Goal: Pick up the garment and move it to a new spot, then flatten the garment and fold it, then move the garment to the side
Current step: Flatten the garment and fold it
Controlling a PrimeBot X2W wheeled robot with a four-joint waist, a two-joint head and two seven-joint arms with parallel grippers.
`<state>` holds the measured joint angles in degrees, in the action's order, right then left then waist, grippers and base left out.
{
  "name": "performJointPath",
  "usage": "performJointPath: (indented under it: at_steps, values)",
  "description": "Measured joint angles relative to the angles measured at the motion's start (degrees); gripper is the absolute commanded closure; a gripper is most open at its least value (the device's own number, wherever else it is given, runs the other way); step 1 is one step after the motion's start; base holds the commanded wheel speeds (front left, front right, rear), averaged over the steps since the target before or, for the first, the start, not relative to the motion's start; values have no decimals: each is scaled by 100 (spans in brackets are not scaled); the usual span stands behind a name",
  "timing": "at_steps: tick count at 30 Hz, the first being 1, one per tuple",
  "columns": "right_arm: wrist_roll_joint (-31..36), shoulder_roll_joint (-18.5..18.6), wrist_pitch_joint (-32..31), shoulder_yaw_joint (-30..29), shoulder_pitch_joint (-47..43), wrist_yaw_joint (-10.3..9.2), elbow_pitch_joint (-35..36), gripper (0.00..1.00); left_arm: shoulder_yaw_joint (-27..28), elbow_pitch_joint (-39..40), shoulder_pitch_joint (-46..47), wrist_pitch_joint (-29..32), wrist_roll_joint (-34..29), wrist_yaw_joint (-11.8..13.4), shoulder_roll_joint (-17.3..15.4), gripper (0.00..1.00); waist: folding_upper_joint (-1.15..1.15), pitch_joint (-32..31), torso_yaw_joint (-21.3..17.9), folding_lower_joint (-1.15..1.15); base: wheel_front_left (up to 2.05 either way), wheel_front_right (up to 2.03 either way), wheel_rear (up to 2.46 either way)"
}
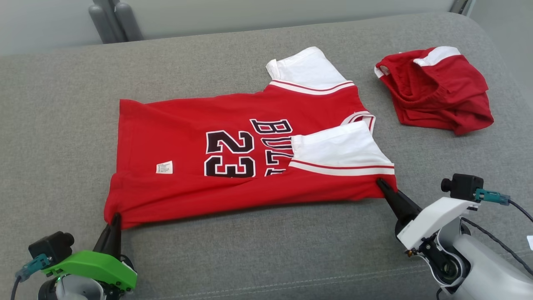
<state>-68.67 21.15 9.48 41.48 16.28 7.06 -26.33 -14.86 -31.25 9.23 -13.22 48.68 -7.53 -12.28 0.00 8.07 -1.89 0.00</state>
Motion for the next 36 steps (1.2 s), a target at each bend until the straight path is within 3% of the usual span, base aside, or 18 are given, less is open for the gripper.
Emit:
performJointPath:
  at_steps: [11,30,31,32,33,34,35,36]
  values:
    - [-250,359,-124,-88,-411,1,378,100,29,250,-312,-2,-2,-1,-60,100,0,-9,190,0,0,0,0]
    - [-485,709,-476,-99,-737,-63,858,100,-56,475,-625,0,-20,0,-115,100,0,41,62,0,0,0,0]
    - [-485,717,-480,-99,-737,-65,876,95,-60,482,-625,1,-20,0,-116,100,0,44,59,0,0,0,0]
    - [-485,726,-500,-102,-737,-79,891,70,-64,491,-626,5,-20,4,-116,100,0,47,57,0,0,0,0]
    - [-485,731,-500,-107,-737,-116,910,53,-66,495,-628,7,-20,8,-116,99,0,50,55,0,0,0,0]
    - [-483,737,-500,-114,-737,-120,925,32,-66,500,-630,9,-20,23,-116,73,0,52,55,0,0,0,0]
    - [-483,755,-500,-122,-737,-130,935,4,-66,500,-632,16,-20,45,-116,49,0,54,55,0,0,0,0]
    - [-481,795,-500,-134,-737,-197,951,0,-82,504,-637,67,-20,57,-119,8,0,59,56,0,0,0,0]
